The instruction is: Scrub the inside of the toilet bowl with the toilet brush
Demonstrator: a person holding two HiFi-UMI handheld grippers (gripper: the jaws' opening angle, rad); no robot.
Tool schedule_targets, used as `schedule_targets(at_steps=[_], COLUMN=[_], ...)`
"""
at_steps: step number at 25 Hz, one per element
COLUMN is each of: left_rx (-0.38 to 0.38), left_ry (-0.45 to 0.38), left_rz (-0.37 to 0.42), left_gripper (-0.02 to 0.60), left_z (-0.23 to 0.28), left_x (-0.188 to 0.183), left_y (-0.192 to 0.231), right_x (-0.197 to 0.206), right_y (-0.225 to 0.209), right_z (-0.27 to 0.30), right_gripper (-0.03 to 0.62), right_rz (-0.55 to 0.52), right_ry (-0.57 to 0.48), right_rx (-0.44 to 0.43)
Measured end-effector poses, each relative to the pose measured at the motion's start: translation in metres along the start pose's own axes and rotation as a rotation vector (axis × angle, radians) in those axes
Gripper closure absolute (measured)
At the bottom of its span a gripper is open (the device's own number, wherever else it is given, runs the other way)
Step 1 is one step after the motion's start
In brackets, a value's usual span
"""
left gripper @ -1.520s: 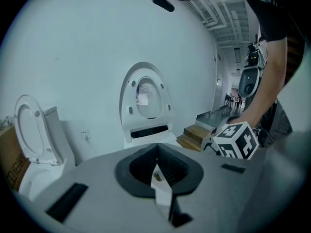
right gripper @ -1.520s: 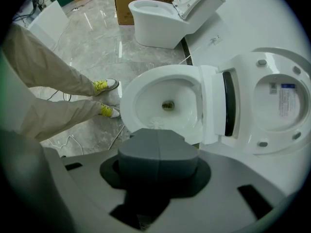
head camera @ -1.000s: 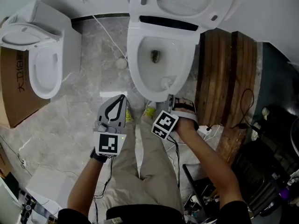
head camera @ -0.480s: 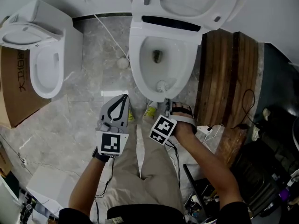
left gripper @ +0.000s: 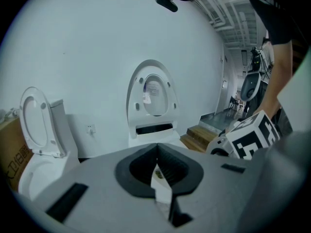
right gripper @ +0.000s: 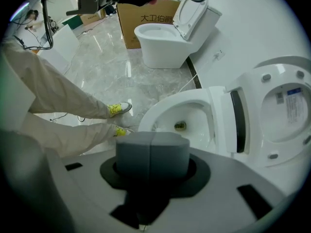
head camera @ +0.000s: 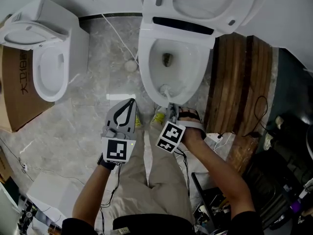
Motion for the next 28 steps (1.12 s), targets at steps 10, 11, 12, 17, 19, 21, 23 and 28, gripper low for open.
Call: schedule_targets(at_steps=[10,11,12,17,19,21,23,28], left_rx=[-0.027,-0.029,-0.028,-0.029,-0.032,-0.032,-0.033,-0.032], left_ry=[0.005,0.009,0.015,0.019,-0.001,-0.013,-0.008,0.005], left_rz=[-0.017,-0.024,-0.032,-0.045,-0.039,-0.035,-0.035,-0.017], left_gripper=[0.571,0.571,0.571,0.571,0.571,0.571,0.571,0.571], left_z=[0.002,0.003,0.004,0.008,0.010,0.009,0.007,0.009], left_x=[0.007,0.008,0.010,0.011,0.008,0.006,0.006,0.007], left_y=[0.003,0.002,0.001,0.002,0.005,0.006,0.007,0.009], right_x=[-0.019,-0.021,-0.024,-0.039,-0.043,-0.045,-0.047,-0.049], right_y=[-0.019,-0.022,-0.025,-0.039,-0.045,-0.052,-0.061,-0.085], right_z=[0.011,0.013,0.015,0.019,0.022,0.025,0.029,0.040], right_gripper=[0.445,0.445,0.445,0.445,0.445,0.445,0.445,0.445], right_rz=[-0.016,-0.020,-0.026,-0.068,-0.064,-0.059,-0.054,-0.040], right_ry=[-0.050,-0.054,-0.057,-0.081,-0.091,-0.101,-0.111,-0.128], right_rx=[0.014,0.016,0.018,0.033,0.044,0.057,0.073,0.112])
Point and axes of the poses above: the fingertips, and each gripper's own axes: z forward along the fingers, y to its left, x out of its underside, the point moved 4 cm from there along -z, backward along the fingers, and after that the axes turned 15 degrees about -y, right-handed, at the moved point
